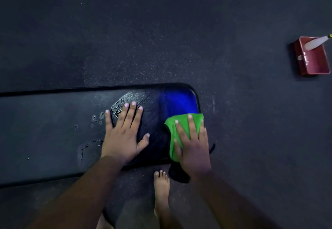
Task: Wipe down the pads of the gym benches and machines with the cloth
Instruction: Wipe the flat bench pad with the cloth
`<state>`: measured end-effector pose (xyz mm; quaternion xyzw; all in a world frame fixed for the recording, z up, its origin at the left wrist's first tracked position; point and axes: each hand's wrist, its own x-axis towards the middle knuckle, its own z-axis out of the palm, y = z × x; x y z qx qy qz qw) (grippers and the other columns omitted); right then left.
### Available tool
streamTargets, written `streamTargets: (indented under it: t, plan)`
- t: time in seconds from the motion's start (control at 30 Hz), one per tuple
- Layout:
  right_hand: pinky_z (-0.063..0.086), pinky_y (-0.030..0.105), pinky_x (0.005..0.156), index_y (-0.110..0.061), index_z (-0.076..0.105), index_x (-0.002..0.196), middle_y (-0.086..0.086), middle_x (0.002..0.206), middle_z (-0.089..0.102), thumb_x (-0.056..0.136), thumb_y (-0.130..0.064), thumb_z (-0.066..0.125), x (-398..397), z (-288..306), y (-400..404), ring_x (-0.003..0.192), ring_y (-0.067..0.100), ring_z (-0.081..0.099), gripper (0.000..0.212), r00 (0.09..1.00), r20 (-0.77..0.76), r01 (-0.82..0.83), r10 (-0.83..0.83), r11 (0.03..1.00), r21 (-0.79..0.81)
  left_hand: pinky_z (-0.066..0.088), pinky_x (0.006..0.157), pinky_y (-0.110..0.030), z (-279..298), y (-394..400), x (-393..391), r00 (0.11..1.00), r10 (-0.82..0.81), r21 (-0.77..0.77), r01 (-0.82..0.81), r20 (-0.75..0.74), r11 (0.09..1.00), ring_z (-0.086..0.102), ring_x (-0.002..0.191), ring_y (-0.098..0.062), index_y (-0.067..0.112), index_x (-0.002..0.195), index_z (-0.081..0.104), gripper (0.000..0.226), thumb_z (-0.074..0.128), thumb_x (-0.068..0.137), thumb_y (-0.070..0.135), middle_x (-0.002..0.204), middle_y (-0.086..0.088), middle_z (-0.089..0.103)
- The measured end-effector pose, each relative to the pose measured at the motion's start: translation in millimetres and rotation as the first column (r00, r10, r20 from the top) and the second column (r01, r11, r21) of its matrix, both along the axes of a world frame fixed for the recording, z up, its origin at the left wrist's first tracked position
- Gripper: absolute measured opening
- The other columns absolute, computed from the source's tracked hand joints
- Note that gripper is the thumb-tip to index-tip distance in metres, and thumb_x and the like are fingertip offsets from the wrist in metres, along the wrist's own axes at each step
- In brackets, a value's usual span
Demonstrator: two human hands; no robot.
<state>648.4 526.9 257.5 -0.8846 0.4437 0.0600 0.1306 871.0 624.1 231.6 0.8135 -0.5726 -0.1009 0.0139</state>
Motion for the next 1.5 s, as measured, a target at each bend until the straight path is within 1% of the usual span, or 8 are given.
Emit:
streamTargets:
  t: [0.17,0.37,0.63,0.8,1.03,1.17,1.33,1.5]
  plan:
    - [0.018,0.058,0.123,-0.037,0.025,0.159,0.0,0.171,0.011,0.104,-0.045,0.035,110.8,-10.1,-123.5,0.155,0.041,0.009,0.056,1.0,0.002,-0.022,0.022,0.999,-0.027,0.005,0.119,-0.07,-3.3,1.6,-0.7,0.999,0.001,-0.021,0.0,0.042,1.0,0.01,0.157,-0.024,0.015,0.161,0.021,0.088,0.037,0.09,0.064,0.17,-0.006,0.012]
    - [0.031,0.059,0.117,-0.034,0.025,0.159,0.005,0.17,0.016,0.096,-0.05,0.041,20.7,3.7,-22.8,0.151,0.043,0.023,0.067,0.945,-0.088,-0.32,0.316,0.947,-0.034,0.01,0.117,-0.071,0.5,1.7,-1.4,0.999,0.024,-0.013,-0.023,0.028,1.0,0.01,0.157,-0.023,0.015,0.161,0.022,0.09,0.044,0.089,0.064,0.17,-0.006,0.011]
    - [0.014,0.058,0.124,-0.034,0.02,0.161,0.002,0.17,0.013,0.105,-0.05,0.032,133.0,-8.8,-120.5,0.154,0.04,0.013,0.059,0.934,-0.067,-0.353,0.352,0.935,-0.01,0.01,0.12,-0.066,-6.9,4.8,-8.1,0.991,0.13,-0.122,-0.126,0.023,0.984,0.011,0.157,-0.021,0.012,0.16,0.025,0.093,0.049,0.086,0.064,0.17,-0.007,0.013]
    - [0.02,0.057,0.123,-0.035,0.018,0.161,0.001,0.171,0.011,0.102,-0.053,0.036,48.9,4.4,-79.7,0.153,0.038,0.019,0.064,0.827,-0.104,-0.556,0.552,0.831,-0.006,0.01,0.118,-0.069,-3.7,11.0,-34.9,0.952,0.305,-0.078,-0.307,-0.026,0.949,0.013,0.156,-0.023,0.01,0.159,0.027,0.085,0.044,0.092,0.059,0.169,-0.009,0.013]
    - [0.015,0.061,0.123,-0.041,0.009,0.161,-0.002,0.172,-0.003,0.105,-0.048,0.035,134.2,2.3,-99.9,0.155,0.041,0.004,0.062,0.689,-0.136,-0.712,0.712,0.7,0.053,0.001,0.12,-0.067,2.3,-5.8,-105.6,0.536,0.835,0.053,-0.837,-0.12,0.545,0.01,0.157,-0.024,0.009,0.159,0.022,0.085,0.031,0.093,0.061,0.169,-0.009,0.011]
    - [0.018,0.058,0.123,-0.039,0.013,0.161,-0.002,0.172,0.002,0.105,-0.05,0.034,203.8,-6.4,-100.8,0.153,0.042,0.015,0.06,0.491,-0.116,-0.867,0.864,0.497,0.032,-0.001,0.12,-0.067,-6.1,-20.7,-117.8,0.391,0.909,0.038,-0.916,-0.142,0.4,0.006,0.157,-0.025,0.009,0.161,0.015,0.085,0.033,0.094,0.057,0.17,-0.009,0.006]
    - [0.029,0.056,0.12,-0.033,0.025,0.159,0.003,0.169,0.018,0.1,-0.046,0.035,120.5,7.3,-155.0,0.146,0.042,0.033,0.062,0.263,-0.15,-0.957,0.953,0.277,0.085,0.004,0.12,-0.069,-2.9,-46.4,-123.9,0.23,0.961,0.039,-0.97,-0.154,0.238,0.007,0.157,-0.023,0.01,0.16,0.022,0.082,0.039,0.089,0.047,0.17,-0.007,0.009]
    - [0.02,0.063,0.121,-0.035,0.018,0.161,0.002,0.171,0.007,0.103,-0.044,0.034,197.0,-1.2,-135.5,0.152,0.045,0.019,0.061,0.076,-0.053,-0.991,0.996,0.081,0.106,0.003,0.12,-0.068,6.3,-84.0,-139.8,-0.085,0.986,0.064,-0.995,-0.141,-0.077,0.007,0.157,-0.022,0.012,0.16,0.022,0.073,0.033,0.096,0.044,0.17,-0.005,0.011]
